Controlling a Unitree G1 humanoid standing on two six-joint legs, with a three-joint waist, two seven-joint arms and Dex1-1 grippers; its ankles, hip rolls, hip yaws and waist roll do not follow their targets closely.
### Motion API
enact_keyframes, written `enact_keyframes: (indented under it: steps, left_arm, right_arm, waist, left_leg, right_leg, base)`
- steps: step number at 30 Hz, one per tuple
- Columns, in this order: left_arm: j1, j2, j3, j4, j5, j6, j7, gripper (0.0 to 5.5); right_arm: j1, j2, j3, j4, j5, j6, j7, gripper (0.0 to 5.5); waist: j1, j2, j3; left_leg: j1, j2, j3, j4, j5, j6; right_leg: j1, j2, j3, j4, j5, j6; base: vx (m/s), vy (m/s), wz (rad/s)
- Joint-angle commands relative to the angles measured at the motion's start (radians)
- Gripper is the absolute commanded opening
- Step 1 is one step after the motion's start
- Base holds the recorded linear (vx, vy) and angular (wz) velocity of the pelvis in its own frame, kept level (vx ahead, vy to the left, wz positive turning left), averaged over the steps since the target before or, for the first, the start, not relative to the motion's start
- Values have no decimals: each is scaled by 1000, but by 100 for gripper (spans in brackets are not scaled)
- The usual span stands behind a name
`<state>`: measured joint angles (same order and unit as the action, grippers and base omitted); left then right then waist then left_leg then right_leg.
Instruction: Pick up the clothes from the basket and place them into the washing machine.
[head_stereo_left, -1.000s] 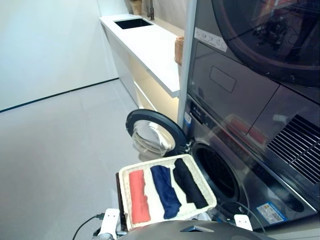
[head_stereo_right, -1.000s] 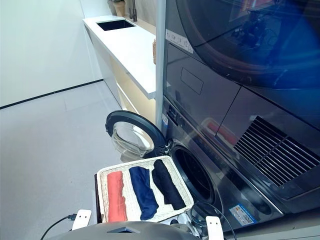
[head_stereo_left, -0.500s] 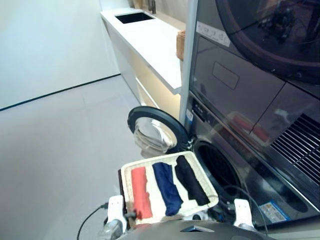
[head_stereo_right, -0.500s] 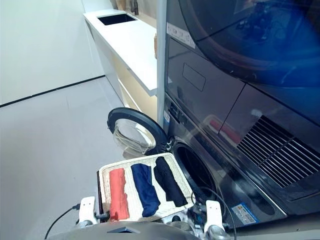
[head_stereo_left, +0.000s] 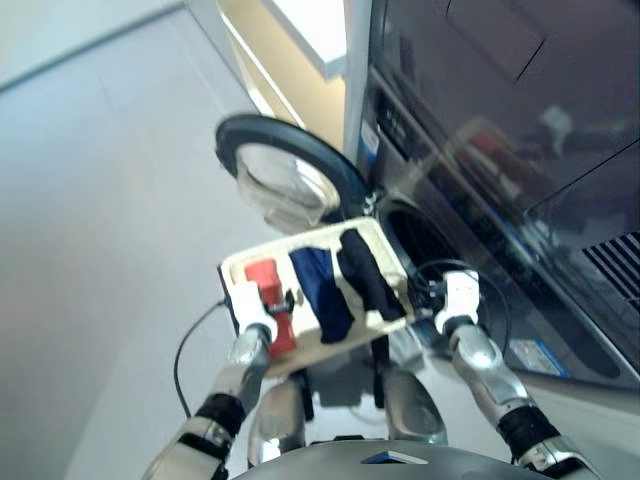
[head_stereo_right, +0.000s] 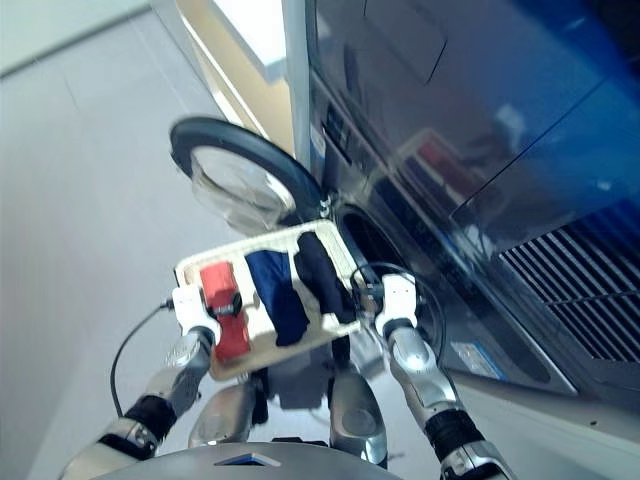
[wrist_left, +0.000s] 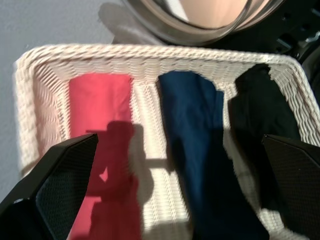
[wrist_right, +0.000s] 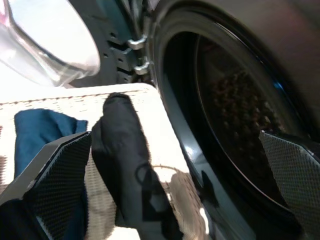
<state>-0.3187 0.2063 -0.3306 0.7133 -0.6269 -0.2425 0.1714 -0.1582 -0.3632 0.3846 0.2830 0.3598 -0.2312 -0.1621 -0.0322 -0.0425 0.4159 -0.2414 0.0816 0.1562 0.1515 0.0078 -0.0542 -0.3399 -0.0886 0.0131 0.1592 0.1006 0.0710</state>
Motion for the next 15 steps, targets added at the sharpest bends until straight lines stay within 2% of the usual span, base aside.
enact_keyframes:
  steps: [1,8,11,15]
  left_arm:
    - [-45,-12,-1,-17,12,-74,79,550]
    - [-245,-17,63,110,16,-80,217,550]
    - [-276,-11,88,99,-16,-89,253,550]
    - [-347,11,127,181,-46,-75,290,550]
  right_arm:
    - [-42,-22,27,-204,-37,-98,-56,550]
    - [-178,-53,83,-438,-128,-137,-126,550]
    - [-229,-43,103,-492,-147,-142,-159,550]
    - [-269,-19,139,-516,-142,-154,-185,550]
  waist:
    - [-25,1,1]
    - [-57,-15,86]
    - [-65,-18,104]
    - [-73,-29,104]
  left_leg:
    - [-120,0,-98,184,-76,-13]
    - [-354,22,-100,348,-106,-24]
    - [-436,29,-103,395,-116,-25]
    - [-543,41,-101,433,-121,-26]
  right_leg:
    - [-70,-5,-27,224,-159,27]
    - [-308,5,-10,389,-190,13]
    - [-391,10,-4,429,-193,9]
    - [-496,21,1,452,-191,9]
  base:
    - [-152,-28,145]
    - [-139,-20,40]
    - [-102,-7,-76]
    - [-32,-4,-61]
